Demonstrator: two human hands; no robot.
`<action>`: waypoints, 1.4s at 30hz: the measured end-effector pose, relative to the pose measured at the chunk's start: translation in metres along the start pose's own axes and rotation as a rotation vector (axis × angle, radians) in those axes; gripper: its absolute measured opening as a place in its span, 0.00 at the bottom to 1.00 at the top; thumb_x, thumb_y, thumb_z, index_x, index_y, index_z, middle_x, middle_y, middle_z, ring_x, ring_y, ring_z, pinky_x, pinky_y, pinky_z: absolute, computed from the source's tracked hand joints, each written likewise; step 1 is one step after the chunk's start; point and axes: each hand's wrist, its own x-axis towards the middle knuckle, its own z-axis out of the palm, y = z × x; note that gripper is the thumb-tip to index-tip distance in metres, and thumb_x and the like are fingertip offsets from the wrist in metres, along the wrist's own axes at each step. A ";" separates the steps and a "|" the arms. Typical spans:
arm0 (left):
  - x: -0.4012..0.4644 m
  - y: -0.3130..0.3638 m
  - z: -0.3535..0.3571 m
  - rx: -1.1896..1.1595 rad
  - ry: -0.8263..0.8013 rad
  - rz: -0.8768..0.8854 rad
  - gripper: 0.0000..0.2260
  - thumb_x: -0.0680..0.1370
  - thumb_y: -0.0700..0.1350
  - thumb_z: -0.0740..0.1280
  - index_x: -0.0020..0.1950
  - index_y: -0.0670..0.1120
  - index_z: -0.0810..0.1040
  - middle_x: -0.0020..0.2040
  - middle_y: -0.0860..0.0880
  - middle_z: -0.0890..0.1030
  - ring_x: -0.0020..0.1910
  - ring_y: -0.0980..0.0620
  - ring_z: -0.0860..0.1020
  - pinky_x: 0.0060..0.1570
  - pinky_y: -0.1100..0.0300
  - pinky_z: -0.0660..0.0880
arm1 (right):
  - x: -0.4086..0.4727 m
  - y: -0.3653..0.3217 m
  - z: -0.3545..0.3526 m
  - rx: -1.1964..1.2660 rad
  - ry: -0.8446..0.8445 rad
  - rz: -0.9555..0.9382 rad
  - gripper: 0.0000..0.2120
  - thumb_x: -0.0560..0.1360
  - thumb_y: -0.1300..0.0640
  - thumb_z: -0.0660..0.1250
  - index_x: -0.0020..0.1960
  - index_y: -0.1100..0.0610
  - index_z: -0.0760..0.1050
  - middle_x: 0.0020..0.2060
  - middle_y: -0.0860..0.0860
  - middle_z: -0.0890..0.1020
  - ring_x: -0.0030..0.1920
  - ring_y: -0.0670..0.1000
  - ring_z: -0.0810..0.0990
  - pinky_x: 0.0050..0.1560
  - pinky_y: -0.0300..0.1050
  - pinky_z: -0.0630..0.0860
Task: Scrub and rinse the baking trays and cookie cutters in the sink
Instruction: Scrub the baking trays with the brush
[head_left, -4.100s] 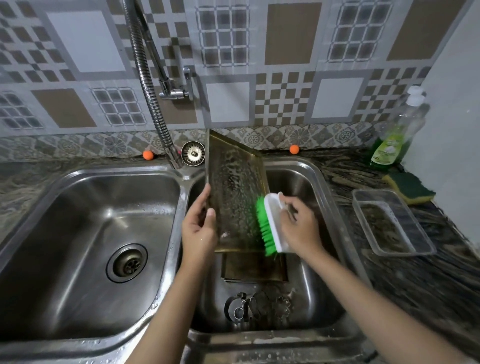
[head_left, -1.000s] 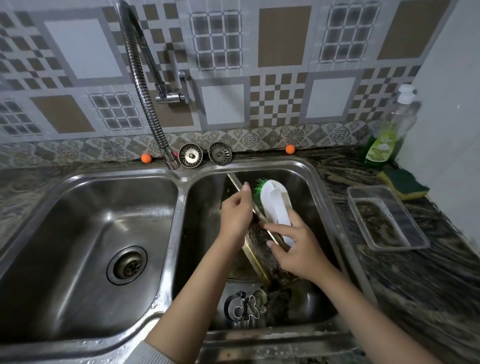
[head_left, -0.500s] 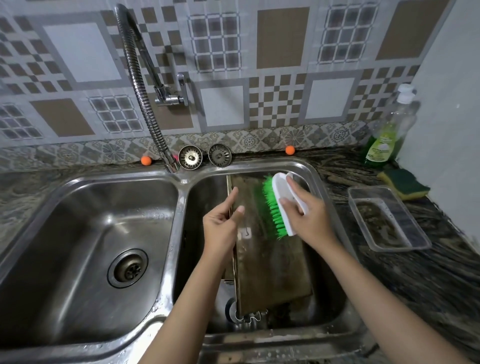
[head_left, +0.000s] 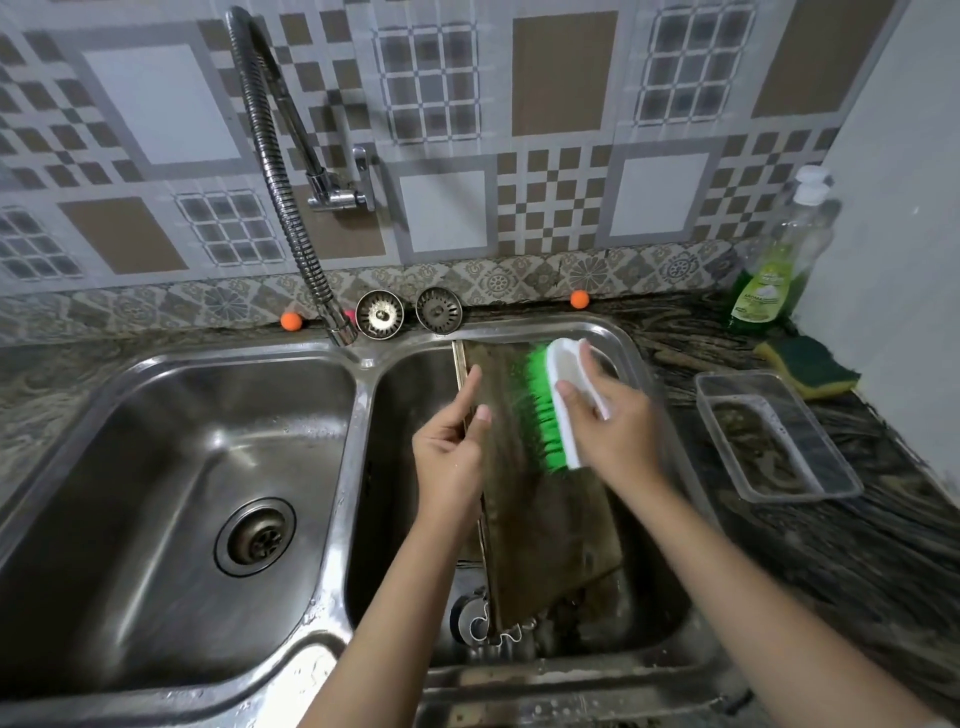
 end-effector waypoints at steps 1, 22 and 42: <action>0.003 0.000 0.001 -0.014 0.033 -0.002 0.19 0.77 0.30 0.63 0.63 0.49 0.74 0.64 0.47 0.76 0.63 0.55 0.73 0.64 0.59 0.70 | -0.016 -0.006 0.007 0.008 -0.030 -0.084 0.26 0.75 0.47 0.67 0.71 0.51 0.67 0.50 0.53 0.84 0.43 0.42 0.79 0.41 0.33 0.70; 0.009 0.004 -0.020 -0.203 0.068 -0.268 0.17 0.77 0.33 0.63 0.57 0.52 0.81 0.69 0.48 0.72 0.69 0.51 0.69 0.71 0.48 0.64 | -0.071 0.035 -0.003 0.058 0.040 0.057 0.26 0.73 0.51 0.69 0.68 0.44 0.64 0.53 0.53 0.83 0.46 0.41 0.80 0.47 0.43 0.80; -0.006 0.007 -0.005 -0.048 -0.045 -0.333 0.20 0.78 0.35 0.63 0.66 0.53 0.75 0.44 0.51 0.80 0.45 0.54 0.76 0.49 0.53 0.73 | -0.107 -0.012 -0.007 0.084 -0.319 -0.118 0.32 0.63 0.32 0.70 0.64 0.26 0.63 0.63 0.43 0.66 0.65 0.34 0.66 0.60 0.30 0.69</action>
